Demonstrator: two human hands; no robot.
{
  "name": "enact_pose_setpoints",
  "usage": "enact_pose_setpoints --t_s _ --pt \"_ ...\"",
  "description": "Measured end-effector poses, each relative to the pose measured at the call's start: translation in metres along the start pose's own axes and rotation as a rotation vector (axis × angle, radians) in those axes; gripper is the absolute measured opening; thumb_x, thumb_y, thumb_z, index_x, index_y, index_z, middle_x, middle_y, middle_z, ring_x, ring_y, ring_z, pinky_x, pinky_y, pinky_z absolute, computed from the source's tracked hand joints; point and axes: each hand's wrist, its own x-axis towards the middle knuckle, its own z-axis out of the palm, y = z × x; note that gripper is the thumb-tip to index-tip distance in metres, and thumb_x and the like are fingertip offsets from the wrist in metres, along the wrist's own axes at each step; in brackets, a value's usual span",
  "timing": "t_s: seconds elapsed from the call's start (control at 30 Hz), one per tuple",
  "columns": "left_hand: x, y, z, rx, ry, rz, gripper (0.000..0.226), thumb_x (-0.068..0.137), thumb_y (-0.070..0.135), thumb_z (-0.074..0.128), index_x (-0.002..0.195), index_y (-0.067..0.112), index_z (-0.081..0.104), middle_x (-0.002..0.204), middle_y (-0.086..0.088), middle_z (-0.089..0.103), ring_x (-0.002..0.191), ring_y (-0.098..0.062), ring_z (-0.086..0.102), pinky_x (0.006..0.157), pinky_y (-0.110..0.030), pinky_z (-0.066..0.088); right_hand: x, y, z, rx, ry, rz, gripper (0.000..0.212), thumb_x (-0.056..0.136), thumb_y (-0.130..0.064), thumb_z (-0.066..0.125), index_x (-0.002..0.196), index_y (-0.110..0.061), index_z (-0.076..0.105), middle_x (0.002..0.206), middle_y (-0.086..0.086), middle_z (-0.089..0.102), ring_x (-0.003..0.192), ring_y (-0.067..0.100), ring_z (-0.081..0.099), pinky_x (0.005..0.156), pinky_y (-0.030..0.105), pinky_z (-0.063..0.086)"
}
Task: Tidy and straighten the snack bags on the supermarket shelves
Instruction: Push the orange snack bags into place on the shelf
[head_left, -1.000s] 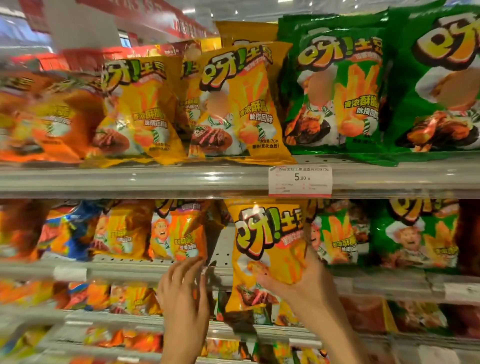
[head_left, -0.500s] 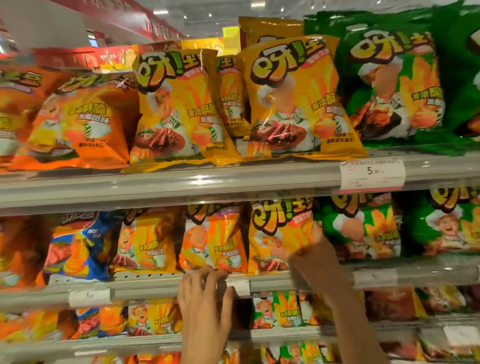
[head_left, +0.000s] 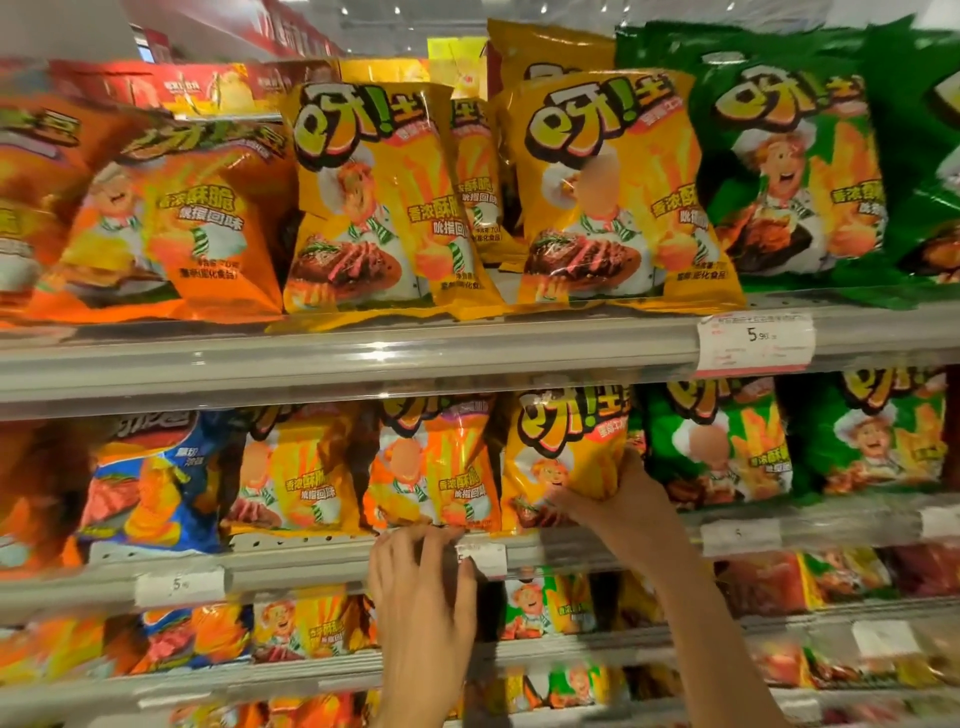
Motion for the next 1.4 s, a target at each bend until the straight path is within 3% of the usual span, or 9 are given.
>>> enact_pose_setpoints --t_s 0.13,0.4,0.6,0.73,0.87,0.97,1.07,1.2,1.4 --pt "0.0 0.002 -0.003 -0.003 -0.009 -0.022 0.024 0.091 0.035 0.053 0.113 0.029 0.061 0.108 0.011 0.043 0.109 -0.018 0.045 0.097 -0.043 0.037 -0.01 0.001 0.004 -0.034 0.097 -0.028 0.069 0.069 -0.058 0.084 0.115 -0.016 0.056 0.105 0.003 0.062 0.096 0.023 0.062 0.084 0.042 0.053" --pt "-0.004 0.008 -0.018 -0.084 -0.036 0.026 0.03 0.096 0.034 0.053 0.125 0.027 0.058 0.118 0.015 0.048 0.118 -0.01 0.045 0.1 -0.032 0.037 -0.051 -0.003 0.019 0.079 0.499 -0.131 0.071 0.08 -0.032 0.083 0.139 -0.005 0.055 0.138 0.018 0.053 0.128 0.033 0.049 0.103 0.044 0.042" --pt "0.004 -0.005 -0.046 -0.242 0.12 -0.063 0.018 0.097 0.018 0.061 0.114 0.023 0.065 0.113 0.018 0.058 0.108 -0.007 0.057 0.089 -0.018 0.044 -0.068 -0.025 0.044 0.162 0.756 -0.345 0.041 0.088 -0.032 0.065 0.117 -0.003 0.062 0.116 0.013 0.063 0.11 0.027 0.054 0.1 0.01 0.032" --pt "0.03 -0.031 -0.075 -0.261 0.313 -0.127 0.018 0.093 0.015 0.057 0.108 0.011 0.066 0.109 0.001 0.06 0.106 -0.003 0.053 0.091 -0.006 0.034 -0.071 -0.052 0.076 0.244 0.658 -0.408 0.028 0.091 -0.024 0.066 0.113 -0.007 0.063 0.108 0.005 0.062 0.1 0.022 0.059 0.092 0.008 0.037" --pt "0.06 -0.071 -0.107 -0.211 0.352 -0.204 0.031 0.095 0.019 0.06 0.121 0.002 0.058 0.121 -0.015 0.055 0.116 -0.028 0.049 0.098 -0.029 0.037 -0.066 -0.088 0.109 0.142 0.539 -0.313 0.04 0.087 -0.033 0.066 0.117 -0.007 0.062 0.096 0.005 0.06 0.088 0.029 0.061 0.074 0.018 0.042" --pt "0.084 -0.099 -0.122 -0.225 0.2 -0.284 0.052 0.094 0.025 0.065 0.138 0.004 0.046 0.134 -0.015 0.051 0.125 -0.03 0.047 0.102 -0.037 0.039 -0.049 -0.106 0.127 0.138 0.355 -0.219 0.074 0.086 -0.045 0.076 0.143 -0.005 0.049 0.124 0.015 0.061 0.114 0.034 0.059 0.094 0.045 0.05" --pt "0.102 -0.117 -0.131 -0.302 0.006 -0.297 0.069 0.091 0.041 0.065 0.146 0.01 0.037 0.142 -0.004 0.049 0.132 -0.023 0.046 0.105 -0.034 0.038 -0.028 -0.109 0.131 0.163 0.21 -0.105 0.1 0.072 -0.06 0.081 0.147 -0.007 0.04 0.123 0.016 0.064 0.113 0.033 0.062 0.098 0.048 0.05" --pt "0.121 -0.135 -0.134 -0.399 -0.269 -0.382 0.095 0.077 0.06 0.065 0.151 0.014 0.029 0.144 -0.002 0.05 0.132 -0.024 0.049 0.102 -0.031 0.04 -0.015 -0.105 0.132 0.255 0.167 0.002 0.066 0.066 -0.054 0.088 0.118 -0.029 0.057 0.094 -0.02 0.067 0.077 -0.013 0.065 0.058 0.009 0.05" --pt "0.138 -0.158 -0.132 -0.447 -0.436 -0.469 0.092 0.069 0.059 0.075 0.143 0.015 0.042 0.13 -0.008 0.062 0.113 -0.025 0.064 0.097 -0.039 0.052 -0.002 -0.096 0.128 0.354 0.025 -0.043 0.064 0.061 -0.043 0.096 0.108 -0.025 0.056 0.086 -0.014 0.069 0.074 0.001 0.067 0.068 0.022 0.052"
